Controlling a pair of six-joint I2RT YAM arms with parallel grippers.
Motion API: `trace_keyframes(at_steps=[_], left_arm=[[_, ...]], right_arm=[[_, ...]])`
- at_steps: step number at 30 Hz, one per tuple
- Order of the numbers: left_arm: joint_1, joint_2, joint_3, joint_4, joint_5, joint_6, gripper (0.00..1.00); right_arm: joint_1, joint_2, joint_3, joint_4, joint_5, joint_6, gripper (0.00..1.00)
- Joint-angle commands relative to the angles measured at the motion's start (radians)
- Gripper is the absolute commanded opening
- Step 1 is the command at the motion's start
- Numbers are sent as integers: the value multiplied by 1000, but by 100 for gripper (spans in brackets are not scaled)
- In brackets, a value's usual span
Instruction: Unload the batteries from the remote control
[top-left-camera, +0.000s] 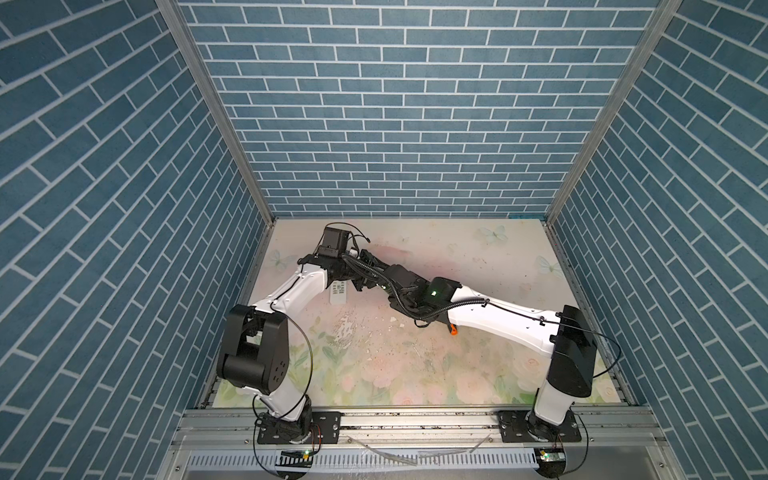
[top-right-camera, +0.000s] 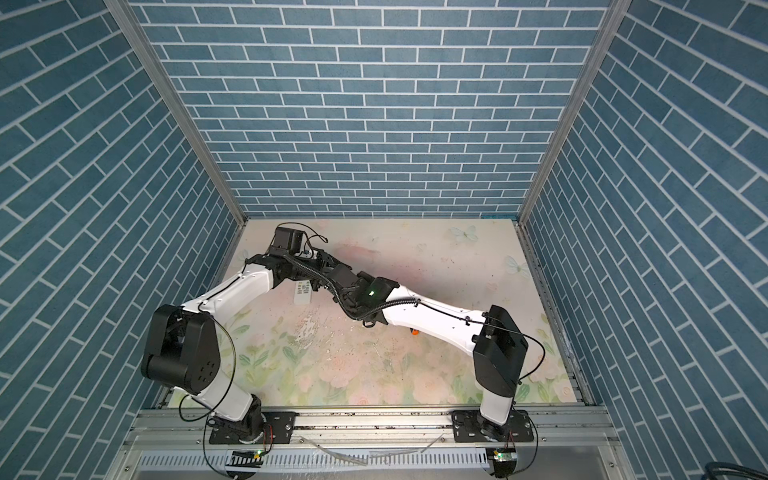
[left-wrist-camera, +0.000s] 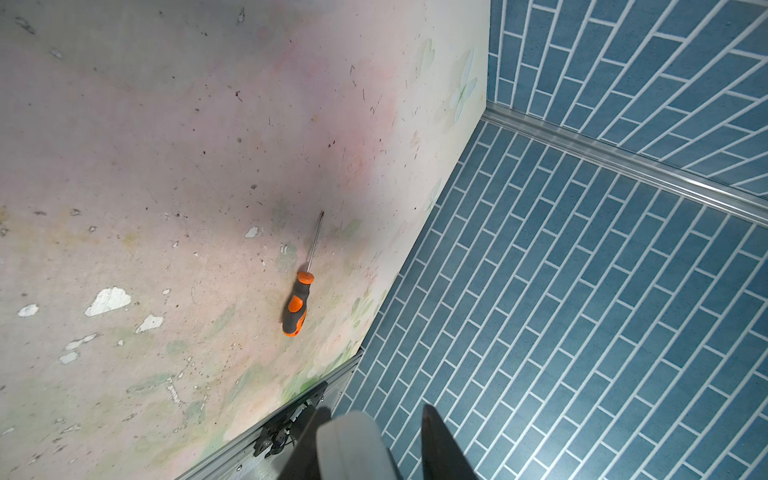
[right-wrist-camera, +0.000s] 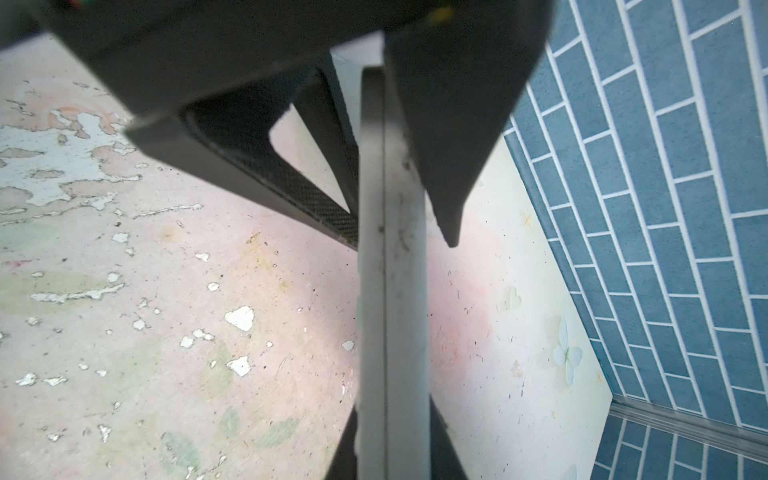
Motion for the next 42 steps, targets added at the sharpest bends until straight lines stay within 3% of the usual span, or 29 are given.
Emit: trace_keyframes(at_steps=[1, 5, 11, 15, 21, 25, 29, 33, 38, 42], left_arm=[[-5, 7, 10, 13, 21, 6, 36], [-5, 5, 21, 13, 20, 6, 30], [-5, 1, 21, 23, 17, 2, 11], [-5, 3, 14, 37, 17, -7, 0], [-5, -2, 15, 73, 24, -27, 0], [-5, 6, 14, 94, 33, -41, 0], [-2, 10, 3, 139, 37, -67, 0], [9, 21, -45, 307, 37, -159, 0], [43, 89, -186, 890, -20, -418, 0], [47, 157, -250, 1195, -107, -478, 0]], right_arm=[[5, 12, 41, 22, 19, -22, 0], [5, 11, 38, 39, 15, -20, 0], [8, 4, 29, 63, 15, -18, 0], [7, -8, 19, 81, 22, -14, 6], [13, -33, -2, 98, 39, -16, 26], [15, -57, -25, 114, 41, -16, 51], [21, -83, -45, 115, 38, -18, 58], [36, -127, -67, 113, 20, -12, 61], [52, -168, -78, 65, -27, 114, 60], [52, -191, -100, 60, -36, 276, 61]])
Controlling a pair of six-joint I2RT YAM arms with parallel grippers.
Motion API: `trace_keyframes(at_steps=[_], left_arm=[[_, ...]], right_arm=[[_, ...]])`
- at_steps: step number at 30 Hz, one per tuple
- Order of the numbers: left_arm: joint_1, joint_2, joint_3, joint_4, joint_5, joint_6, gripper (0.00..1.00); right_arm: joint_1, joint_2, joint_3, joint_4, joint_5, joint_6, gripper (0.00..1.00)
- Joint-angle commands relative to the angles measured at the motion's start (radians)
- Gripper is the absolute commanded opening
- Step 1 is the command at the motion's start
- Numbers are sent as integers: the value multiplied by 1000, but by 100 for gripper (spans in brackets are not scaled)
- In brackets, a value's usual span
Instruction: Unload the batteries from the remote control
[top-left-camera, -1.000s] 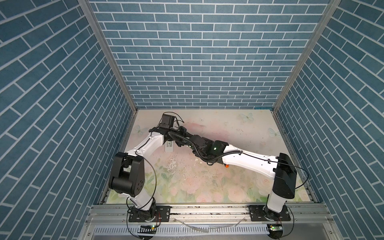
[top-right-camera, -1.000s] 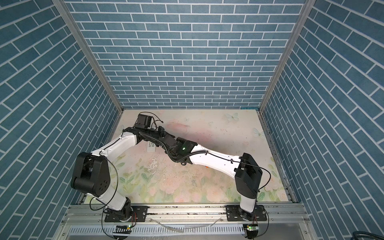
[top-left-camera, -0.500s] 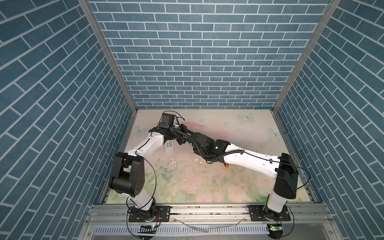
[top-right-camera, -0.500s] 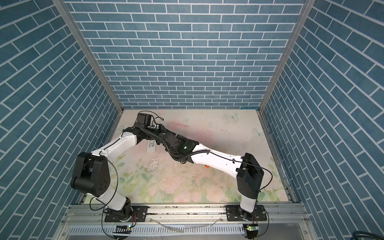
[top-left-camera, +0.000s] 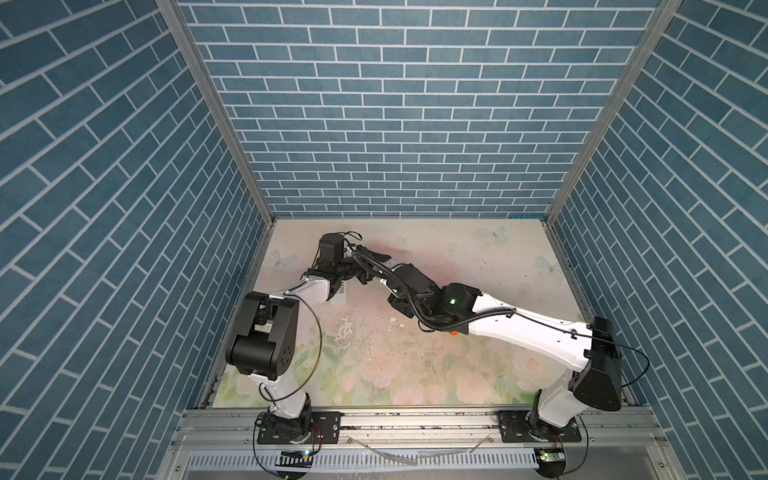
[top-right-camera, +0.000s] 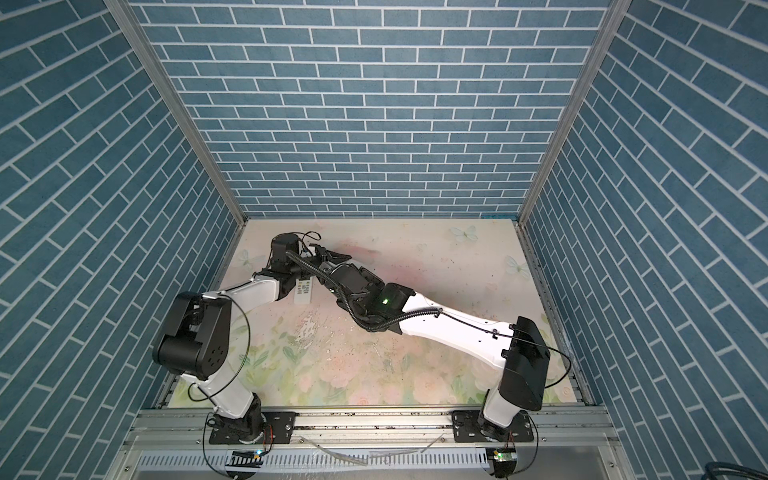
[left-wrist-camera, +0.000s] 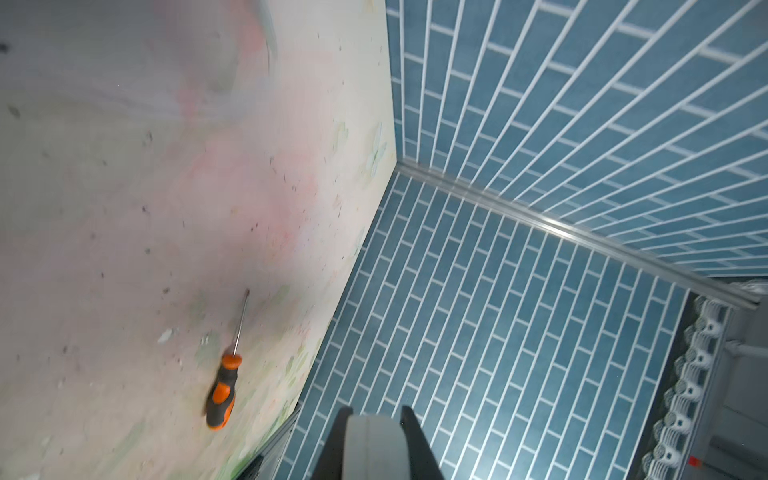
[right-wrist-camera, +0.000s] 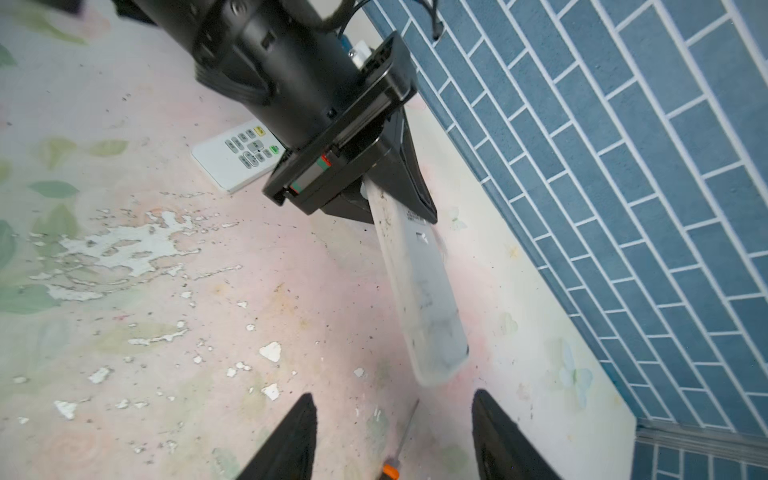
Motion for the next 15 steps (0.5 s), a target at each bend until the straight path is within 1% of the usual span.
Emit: trace_keyframes(at_steps=[1, 2, 4, 7, 9, 12, 15], left_arm=[[6, 38, -51, 442, -97, -115, 0], [7, 50, -72, 513, -127, -122, 0], [6, 75, -90, 606, -153, -117, 0], [6, 99, -123, 735, -184, -118, 0], [6, 103, -144, 801, -203, -108, 0], [7, 111, -180, 874, -232, -103, 0], [6, 103, -198, 875, -238, -76, 0]], right_arm=[[-2, -36, -25, -33, -18, 209, 61], [-13, -43, -15, -42, -26, 258, 60], [-49, -60, -3, -44, -80, 359, 59], [-142, -97, -11, -27, -193, 528, 51], [-206, -113, -22, -16, -256, 616, 45], [-268, -115, -21, 6, -318, 659, 43], [-321, -100, -4, 24, -384, 709, 43]])
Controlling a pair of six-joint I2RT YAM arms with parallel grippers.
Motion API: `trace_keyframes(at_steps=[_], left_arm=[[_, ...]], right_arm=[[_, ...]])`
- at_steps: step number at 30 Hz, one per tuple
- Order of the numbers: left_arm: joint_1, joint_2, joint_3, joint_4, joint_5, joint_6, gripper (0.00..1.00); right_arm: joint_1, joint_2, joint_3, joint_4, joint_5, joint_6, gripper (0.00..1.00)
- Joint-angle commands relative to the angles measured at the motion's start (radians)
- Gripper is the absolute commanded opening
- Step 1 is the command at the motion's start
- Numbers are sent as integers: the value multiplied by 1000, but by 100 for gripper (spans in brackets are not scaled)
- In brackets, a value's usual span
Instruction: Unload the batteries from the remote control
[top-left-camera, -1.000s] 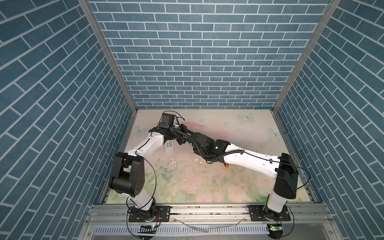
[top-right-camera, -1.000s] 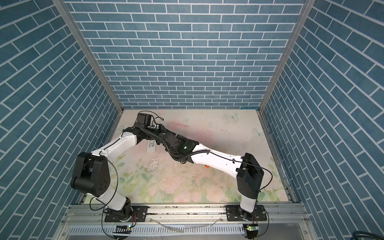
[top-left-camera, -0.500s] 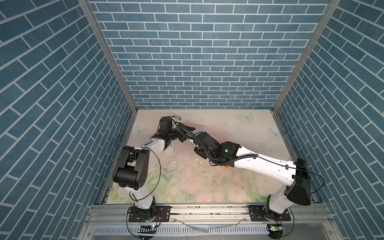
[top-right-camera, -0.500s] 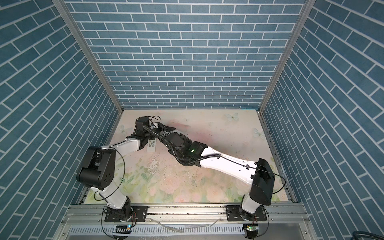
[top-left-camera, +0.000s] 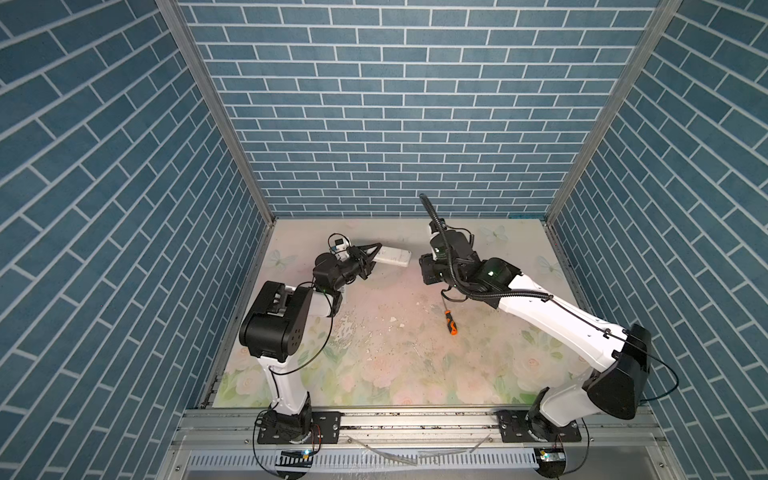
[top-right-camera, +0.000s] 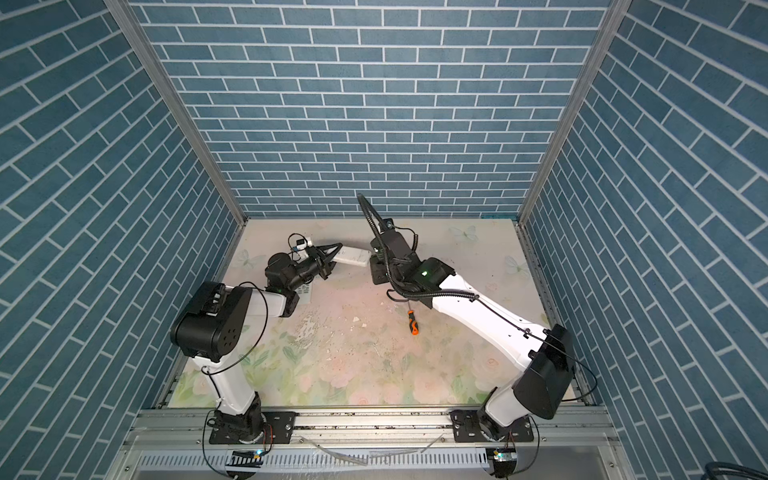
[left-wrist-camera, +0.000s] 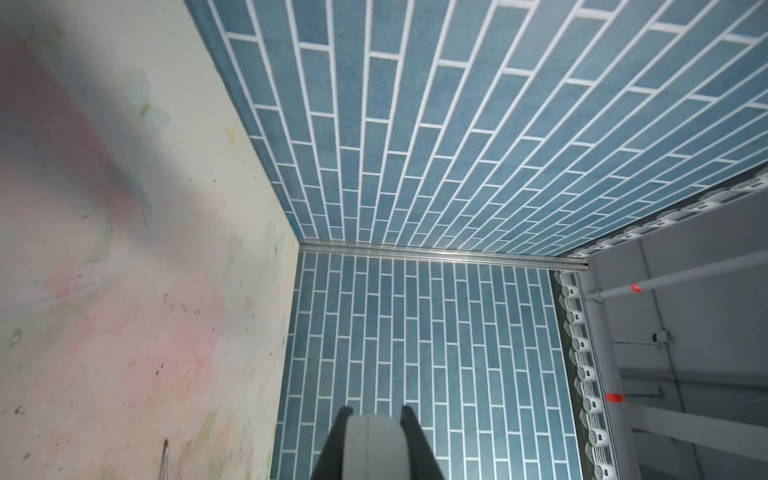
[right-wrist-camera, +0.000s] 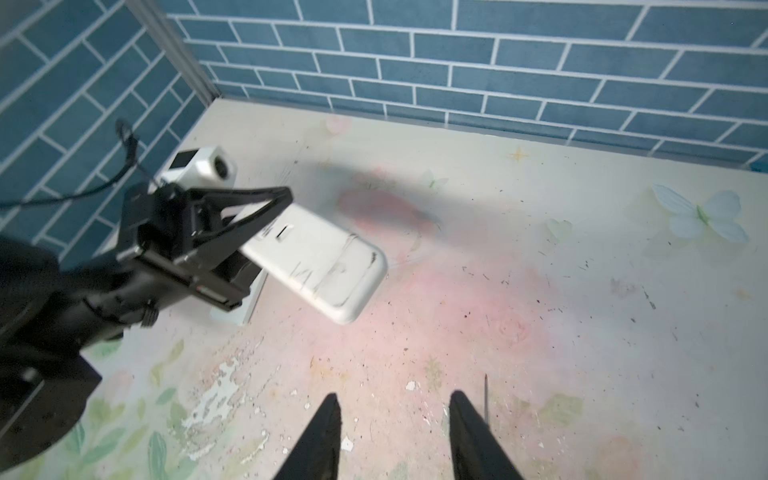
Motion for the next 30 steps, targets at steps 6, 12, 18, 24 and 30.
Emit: trace_keyframes(at_steps=[6, 12, 18, 24, 30], left_arm=[[2, -74, -51, 122, -59, 97, 0], [2, -105, -60, 122, -78, 115, 0], [2, -123, -61, 122, -68, 111, 0], [2, -132, -93, 123, -66, 112, 0], [2, -143, -97, 123, -66, 109, 0]], right_arm=[[-48, 44, 17, 85, -168, 186, 45], [-52, 109, 35, 145, -222, 272, 47], [-52, 124, -1, 249, -243, 321, 51], [-55, 147, -6, 295, -258, 334, 52], [-67, 167, -1, 294, -261, 358, 52]])
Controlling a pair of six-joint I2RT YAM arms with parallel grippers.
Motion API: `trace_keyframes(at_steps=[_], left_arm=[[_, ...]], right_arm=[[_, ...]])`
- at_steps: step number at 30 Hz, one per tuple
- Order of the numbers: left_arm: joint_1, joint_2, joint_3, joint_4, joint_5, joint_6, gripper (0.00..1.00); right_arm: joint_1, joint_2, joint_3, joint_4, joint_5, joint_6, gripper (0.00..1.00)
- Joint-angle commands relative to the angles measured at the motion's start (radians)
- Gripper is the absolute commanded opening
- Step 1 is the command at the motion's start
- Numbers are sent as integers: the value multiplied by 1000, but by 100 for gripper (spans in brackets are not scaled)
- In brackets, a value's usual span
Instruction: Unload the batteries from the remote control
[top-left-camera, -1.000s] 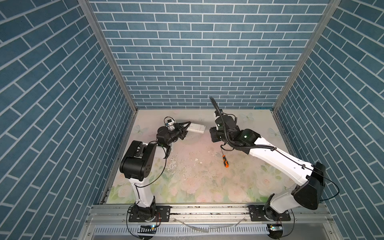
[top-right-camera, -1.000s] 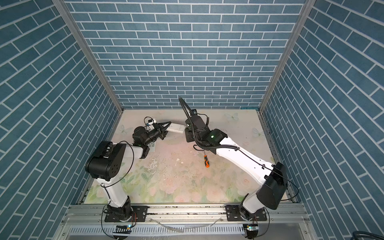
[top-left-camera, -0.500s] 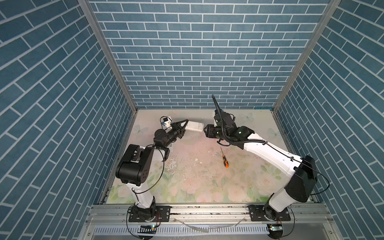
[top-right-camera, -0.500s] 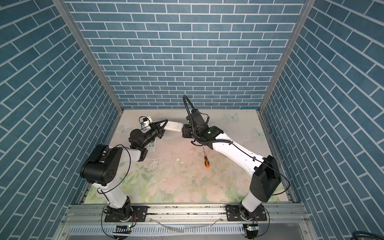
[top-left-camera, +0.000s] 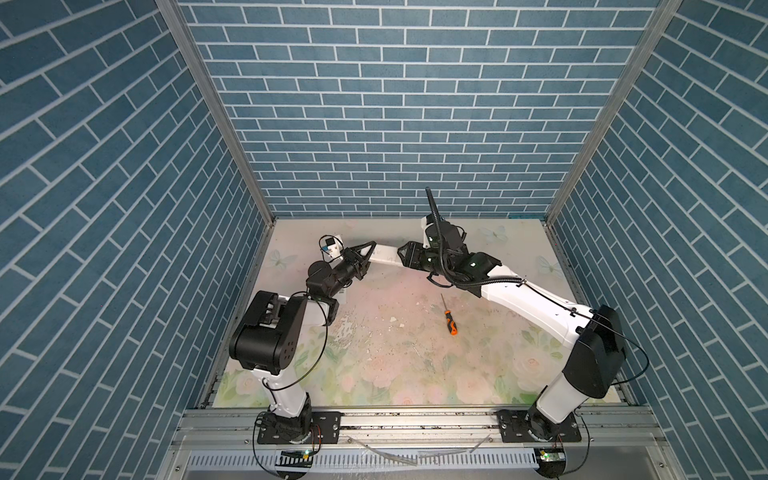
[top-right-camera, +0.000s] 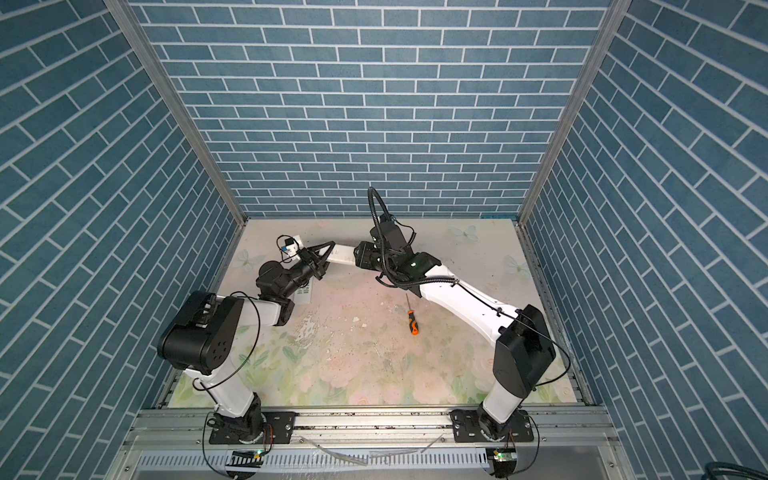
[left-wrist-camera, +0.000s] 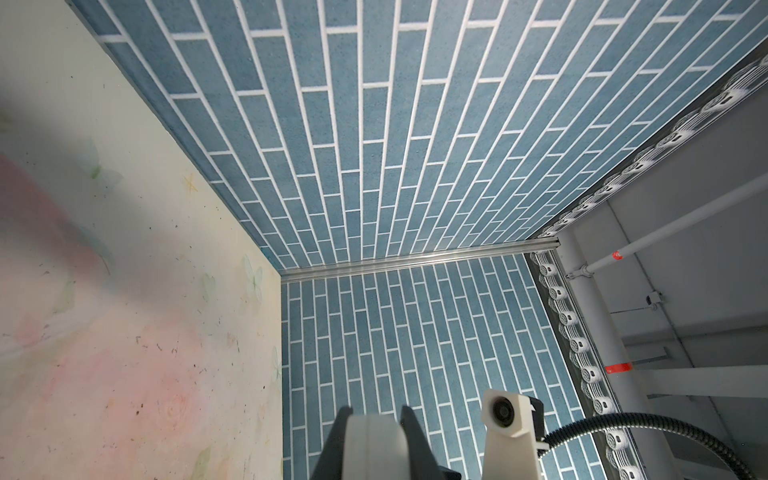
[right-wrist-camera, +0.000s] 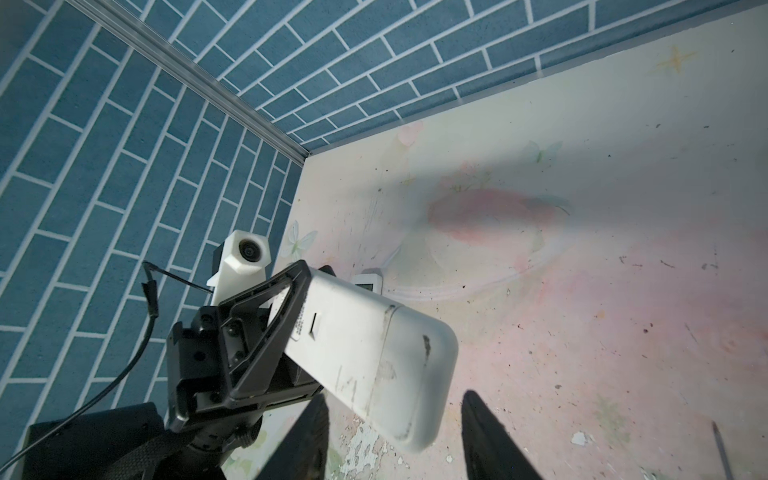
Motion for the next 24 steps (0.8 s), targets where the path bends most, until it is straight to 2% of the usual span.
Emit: trace_keyframes(at_steps=[1, 14, 20, 24], left_arm=[[3, -40, -5, 43, 3, 13, 0], [2, -44, -2, 43, 3, 5, 0], [2, -56, 5, 44, 3, 2, 0], [3, -58, 4, 43, 3, -1, 0]], right_arm=[[-11, 16, -1, 15, -6, 50, 52], [-20, 56, -6, 92, -84, 88, 48], [-20, 62, -28, 119, -86, 110, 47], [-20, 54, -47, 126, -84, 114, 38]])
